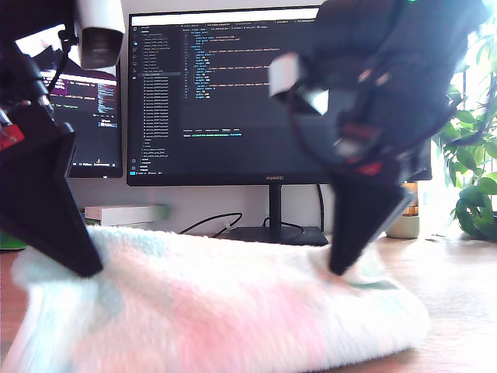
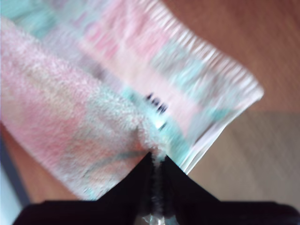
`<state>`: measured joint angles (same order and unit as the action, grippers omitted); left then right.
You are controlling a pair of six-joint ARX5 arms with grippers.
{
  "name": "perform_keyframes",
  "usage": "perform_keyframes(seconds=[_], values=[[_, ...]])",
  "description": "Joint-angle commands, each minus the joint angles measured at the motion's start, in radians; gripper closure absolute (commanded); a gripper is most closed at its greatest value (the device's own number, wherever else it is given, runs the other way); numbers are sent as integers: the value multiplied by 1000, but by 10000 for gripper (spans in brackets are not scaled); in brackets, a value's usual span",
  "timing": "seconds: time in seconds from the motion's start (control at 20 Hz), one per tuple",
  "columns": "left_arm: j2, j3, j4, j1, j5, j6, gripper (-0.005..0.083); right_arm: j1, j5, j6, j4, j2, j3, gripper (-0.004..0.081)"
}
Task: Fold the tea towel to a neat square and place it to the right
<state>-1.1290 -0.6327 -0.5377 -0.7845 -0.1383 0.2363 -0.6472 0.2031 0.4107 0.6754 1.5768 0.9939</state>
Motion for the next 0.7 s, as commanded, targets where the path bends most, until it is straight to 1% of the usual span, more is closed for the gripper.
perform_keyframes(seconds=[0.0, 0.1, 0.25, 0.45, 0.65], values=[[-21, 8, 3, 32, 0, 16, 793, 17, 0, 9, -9, 36, 31, 783], [-52, 8, 24, 71, 0, 50, 793, 37, 0, 9, -13, 73, 56, 783], [-107, 8, 77, 105, 1, 61, 793, 57, -3, 13, -23, 100, 62, 783], [-165, 8, 157, 132, 1, 98, 793, 72, -4, 15, -71, 106, 62, 783], [-210, 8, 177, 137, 1, 106, 793, 72, -4, 6, -95, 130, 62, 783]])
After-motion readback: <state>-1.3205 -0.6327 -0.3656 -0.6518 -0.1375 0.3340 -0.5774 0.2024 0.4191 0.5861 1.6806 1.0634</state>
